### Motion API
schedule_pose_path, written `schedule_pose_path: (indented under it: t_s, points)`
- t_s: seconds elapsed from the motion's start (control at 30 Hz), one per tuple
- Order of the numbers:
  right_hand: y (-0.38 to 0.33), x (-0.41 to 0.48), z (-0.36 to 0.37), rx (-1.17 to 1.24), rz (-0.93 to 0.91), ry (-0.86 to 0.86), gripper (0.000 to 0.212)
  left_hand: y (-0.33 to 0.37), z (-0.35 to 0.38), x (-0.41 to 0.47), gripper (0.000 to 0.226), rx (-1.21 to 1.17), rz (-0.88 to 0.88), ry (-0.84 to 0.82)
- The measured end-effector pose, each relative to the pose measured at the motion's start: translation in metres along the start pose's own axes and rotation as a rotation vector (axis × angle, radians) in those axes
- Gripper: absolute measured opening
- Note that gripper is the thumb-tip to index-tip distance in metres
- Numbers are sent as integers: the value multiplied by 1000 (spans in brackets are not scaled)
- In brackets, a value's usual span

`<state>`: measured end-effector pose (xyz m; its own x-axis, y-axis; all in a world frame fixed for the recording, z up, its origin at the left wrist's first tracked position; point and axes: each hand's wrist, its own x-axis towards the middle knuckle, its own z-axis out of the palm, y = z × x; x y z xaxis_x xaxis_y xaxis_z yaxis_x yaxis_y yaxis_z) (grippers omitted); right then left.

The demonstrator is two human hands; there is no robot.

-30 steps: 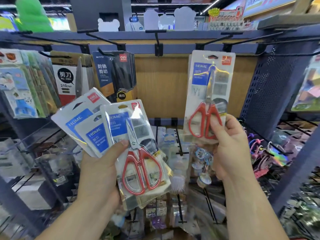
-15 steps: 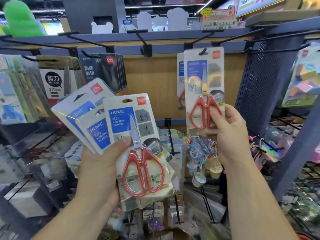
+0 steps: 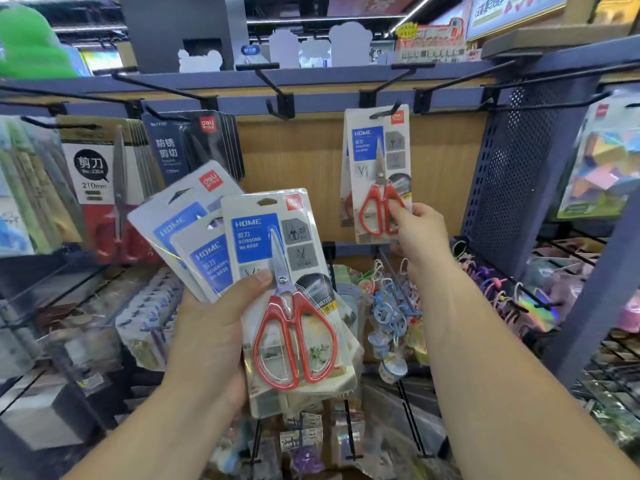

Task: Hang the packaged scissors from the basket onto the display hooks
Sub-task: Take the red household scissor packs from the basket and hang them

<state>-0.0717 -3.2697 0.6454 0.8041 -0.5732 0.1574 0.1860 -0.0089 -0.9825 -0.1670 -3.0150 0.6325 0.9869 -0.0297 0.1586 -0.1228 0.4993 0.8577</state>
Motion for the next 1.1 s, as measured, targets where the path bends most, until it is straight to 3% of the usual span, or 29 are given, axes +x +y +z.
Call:
schedule_pose_path:
  t_s: [0.13,0.23,0.3,0.4,0.5,0.57,0.63,0.77,1.1]
  points:
    - [7,13,4,-136,20,-27,27,-4,3,6,54,-60,-46,-33]
    - [4,-2,-5,-254,-8,83,45,-7,4,9,56,-63,-51,-68]
    - [-8,-34,-8,-202,-42,99,44,-8,6,12,57,-55,-49,-51]
    - [-24,-106,-8,-134,-106,-199,32,-14,9,18,54,-73,-54,-32]
    - [-17,-160,-2,-213,-218,-410,55,-19,12,26,45,-104,-67,-21]
    - [-4,-170,0,-321,-257,-331,64,-24,15,30,46,-118,-73,-39]
    - [2,-168,-1,-301,-250,-244,55,-29,18,32,48,-135,-73,-43]
    - [13,-163,-5,-160,-221,-165,48,-33,32,28,56,-151,-64,-27]
    - [24,-156,-4,289,-67,-43,42,-42,36,25,52,-164,-105,-53]
